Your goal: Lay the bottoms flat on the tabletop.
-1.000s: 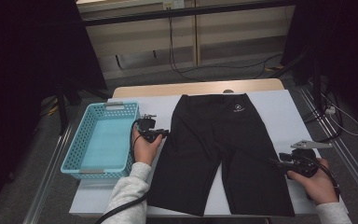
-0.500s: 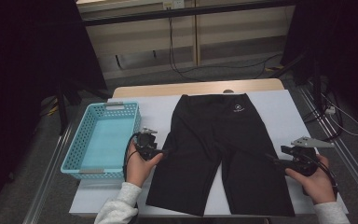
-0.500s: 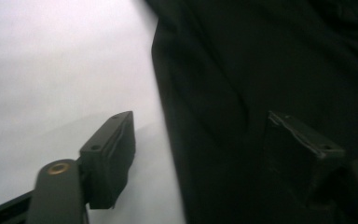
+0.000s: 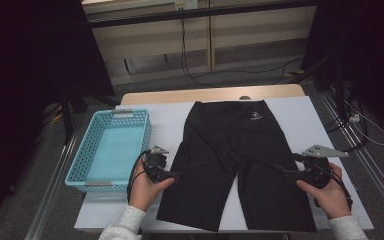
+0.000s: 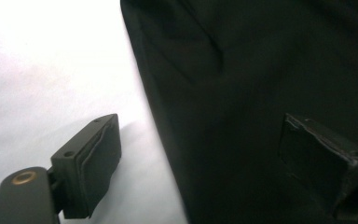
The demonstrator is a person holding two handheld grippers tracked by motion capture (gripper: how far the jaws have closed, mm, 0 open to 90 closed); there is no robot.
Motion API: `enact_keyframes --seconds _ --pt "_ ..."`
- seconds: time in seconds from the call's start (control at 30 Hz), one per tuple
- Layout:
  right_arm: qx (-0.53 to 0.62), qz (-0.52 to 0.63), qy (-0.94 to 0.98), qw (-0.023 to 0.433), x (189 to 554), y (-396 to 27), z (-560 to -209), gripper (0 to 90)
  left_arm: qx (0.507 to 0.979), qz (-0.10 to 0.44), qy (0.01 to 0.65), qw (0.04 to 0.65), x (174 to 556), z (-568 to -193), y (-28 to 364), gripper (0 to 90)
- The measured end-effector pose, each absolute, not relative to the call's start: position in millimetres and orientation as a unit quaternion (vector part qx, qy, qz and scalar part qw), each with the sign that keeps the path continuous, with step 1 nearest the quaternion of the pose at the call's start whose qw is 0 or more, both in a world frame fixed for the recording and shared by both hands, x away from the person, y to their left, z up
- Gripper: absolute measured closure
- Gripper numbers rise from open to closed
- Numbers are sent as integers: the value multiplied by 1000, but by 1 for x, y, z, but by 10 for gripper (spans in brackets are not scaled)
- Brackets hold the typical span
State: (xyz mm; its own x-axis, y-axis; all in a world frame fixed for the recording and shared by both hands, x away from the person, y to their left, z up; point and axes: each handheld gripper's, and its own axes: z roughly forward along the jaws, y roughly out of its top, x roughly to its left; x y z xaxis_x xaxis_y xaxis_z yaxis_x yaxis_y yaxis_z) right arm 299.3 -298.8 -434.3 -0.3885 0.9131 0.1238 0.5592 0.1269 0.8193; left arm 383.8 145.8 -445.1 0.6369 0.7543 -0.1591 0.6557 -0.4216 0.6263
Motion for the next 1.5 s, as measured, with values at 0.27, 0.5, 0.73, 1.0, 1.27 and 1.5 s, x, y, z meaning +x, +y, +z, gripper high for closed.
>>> enact_keyframes --seconds 0.27,0.5,0.73,1.0,1.27,1.5 --pt "500 421 729 203 300 -292 -435 175 853 123 407 302 376 -448 140 219" --pt "498 425 728 203 300 -291 -434 175 854 123 405 302 369 -447 136 303" --pt "488 428 735 198 302 -284 -434 170 854 115 409 300 366 -445 135 418" --pt "484 427 739 193 305 -279 -434 170 836 86 437 319 366 -442 139 757" --pt "475 431 744 188 308 -276 -435 170 835 57 427 342 362 -443 138 687" --pt "473 434 743 188 309 -276 -434 170 834 106 434 324 361 -443 144 431"
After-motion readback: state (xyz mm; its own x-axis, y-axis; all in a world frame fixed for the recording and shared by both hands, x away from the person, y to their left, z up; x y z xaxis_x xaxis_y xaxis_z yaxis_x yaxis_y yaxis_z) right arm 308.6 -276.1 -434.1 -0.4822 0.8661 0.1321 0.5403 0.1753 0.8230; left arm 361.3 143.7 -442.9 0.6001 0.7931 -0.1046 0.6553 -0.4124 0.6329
